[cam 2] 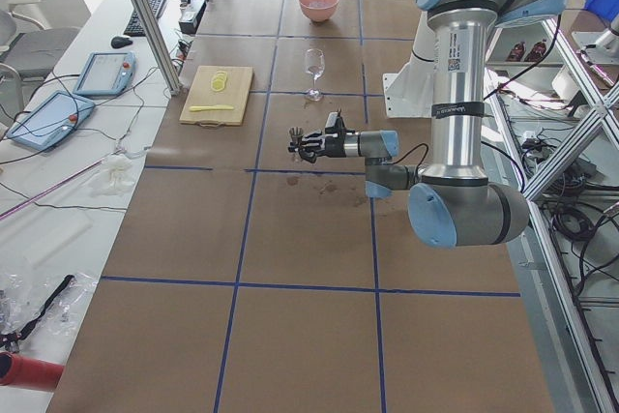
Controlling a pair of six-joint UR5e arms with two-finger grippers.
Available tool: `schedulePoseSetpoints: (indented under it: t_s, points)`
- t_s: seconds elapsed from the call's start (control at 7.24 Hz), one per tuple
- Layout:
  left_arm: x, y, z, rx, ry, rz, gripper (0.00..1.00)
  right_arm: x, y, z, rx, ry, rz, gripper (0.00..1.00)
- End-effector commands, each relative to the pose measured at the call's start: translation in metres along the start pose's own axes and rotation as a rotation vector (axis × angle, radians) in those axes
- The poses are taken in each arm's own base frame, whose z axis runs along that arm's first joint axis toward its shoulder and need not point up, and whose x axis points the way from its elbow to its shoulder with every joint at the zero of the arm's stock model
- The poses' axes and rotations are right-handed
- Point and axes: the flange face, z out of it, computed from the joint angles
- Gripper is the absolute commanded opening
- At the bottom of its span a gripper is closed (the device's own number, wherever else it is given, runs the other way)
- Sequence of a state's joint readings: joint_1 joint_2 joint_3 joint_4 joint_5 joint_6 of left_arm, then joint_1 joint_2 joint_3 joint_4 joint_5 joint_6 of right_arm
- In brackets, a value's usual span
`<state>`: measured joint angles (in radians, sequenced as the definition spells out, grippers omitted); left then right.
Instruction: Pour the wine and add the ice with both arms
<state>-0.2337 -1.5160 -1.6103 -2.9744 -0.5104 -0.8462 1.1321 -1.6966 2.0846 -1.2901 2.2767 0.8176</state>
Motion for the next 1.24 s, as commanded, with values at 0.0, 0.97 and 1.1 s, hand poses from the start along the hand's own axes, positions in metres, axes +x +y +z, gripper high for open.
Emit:
schedulePoseSetpoints:
  t_s: [0.0, 0.97, 1.1]
  points:
    - [-0.019, 0.03, 0.005, 0.008, -0.052, -0.012, 0.0, 0.0, 0.001, 0.0, -0.001, -0.001, 0.0, 0.0]
    - [-0.008, 0.039, 0.008, -0.006, -0.047, -0.062, 0.0, -0.089, -0.017, -0.06, 0.118, -0.147, -0.031, 0.0]
    - [-0.003, 0.038, 0.008, -0.007, -0.039, -0.073, 0.0, -0.092, -0.017, -0.06, 0.117, -0.151, -0.03, 0.0]
